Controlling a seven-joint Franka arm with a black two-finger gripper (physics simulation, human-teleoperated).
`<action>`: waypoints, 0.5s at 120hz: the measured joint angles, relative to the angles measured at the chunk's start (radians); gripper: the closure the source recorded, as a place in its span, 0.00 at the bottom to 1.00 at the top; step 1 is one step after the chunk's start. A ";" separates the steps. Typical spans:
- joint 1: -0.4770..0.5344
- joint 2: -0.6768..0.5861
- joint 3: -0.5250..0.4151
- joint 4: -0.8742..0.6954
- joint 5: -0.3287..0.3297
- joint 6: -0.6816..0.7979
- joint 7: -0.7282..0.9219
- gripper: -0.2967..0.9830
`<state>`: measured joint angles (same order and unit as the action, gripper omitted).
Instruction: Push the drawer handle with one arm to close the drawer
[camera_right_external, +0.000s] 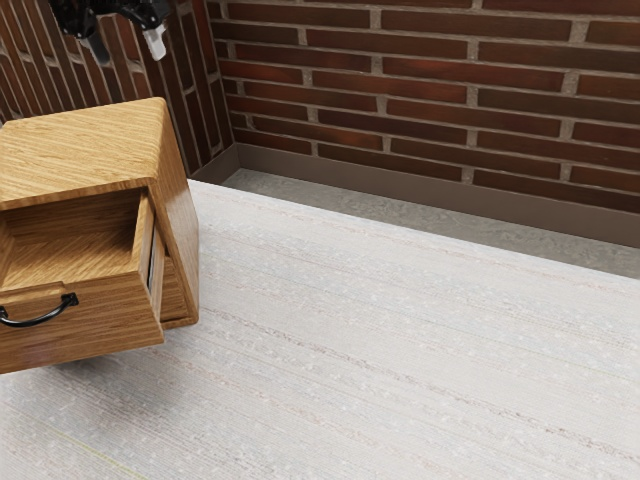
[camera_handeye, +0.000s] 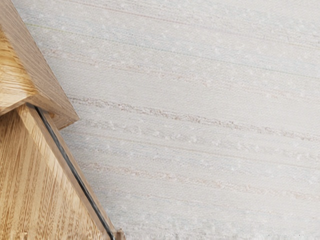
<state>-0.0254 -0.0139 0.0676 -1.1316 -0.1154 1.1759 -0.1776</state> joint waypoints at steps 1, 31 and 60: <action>-0.001 -0.021 0.000 -0.032 0.001 0.003 -0.004 0.23; 0.358 -0.475 -0.262 -0.742 -0.004 0.114 -0.130 0.23; 0.444 -0.716 -0.307 -1.147 -0.045 0.257 -0.218 0.27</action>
<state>0.4188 -0.7298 -0.2394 -2.2783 -0.1603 1.4333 -0.3955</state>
